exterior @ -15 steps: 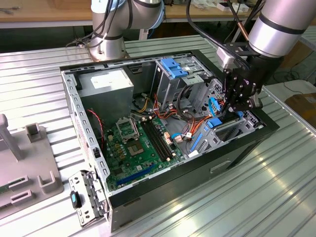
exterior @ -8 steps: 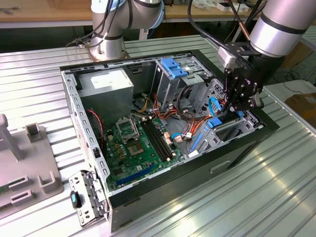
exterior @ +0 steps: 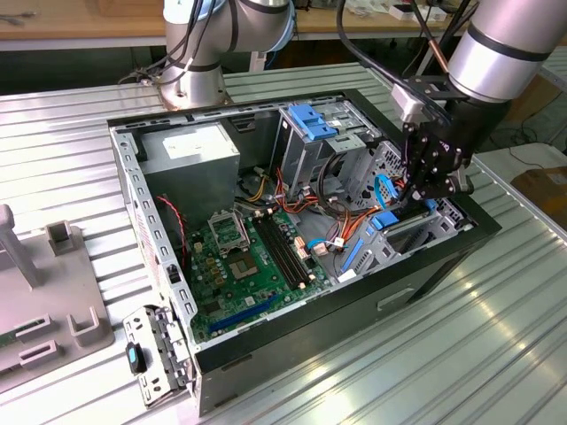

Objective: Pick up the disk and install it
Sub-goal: 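Insert the first disk wire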

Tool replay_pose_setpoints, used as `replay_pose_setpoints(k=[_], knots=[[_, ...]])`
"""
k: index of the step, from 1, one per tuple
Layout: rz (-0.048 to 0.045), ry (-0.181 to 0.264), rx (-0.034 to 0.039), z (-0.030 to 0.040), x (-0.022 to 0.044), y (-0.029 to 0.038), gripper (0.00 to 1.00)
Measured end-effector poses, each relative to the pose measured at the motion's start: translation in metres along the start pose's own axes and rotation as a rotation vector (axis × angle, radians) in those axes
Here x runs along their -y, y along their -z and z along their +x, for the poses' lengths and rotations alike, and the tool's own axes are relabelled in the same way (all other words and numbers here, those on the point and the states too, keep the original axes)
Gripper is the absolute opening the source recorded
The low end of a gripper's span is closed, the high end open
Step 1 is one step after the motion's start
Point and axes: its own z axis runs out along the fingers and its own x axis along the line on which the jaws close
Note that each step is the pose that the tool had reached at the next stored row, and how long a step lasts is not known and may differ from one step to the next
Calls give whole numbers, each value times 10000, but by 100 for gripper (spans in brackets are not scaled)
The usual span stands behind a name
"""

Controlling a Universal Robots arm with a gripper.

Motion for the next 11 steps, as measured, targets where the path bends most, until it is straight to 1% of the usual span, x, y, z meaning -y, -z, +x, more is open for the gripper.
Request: replay_pose_setpoints(k=[9,11], knots=[[18,-1,4,4,-13,-3,16],[18,-1,6,4,-14,-24,16]])
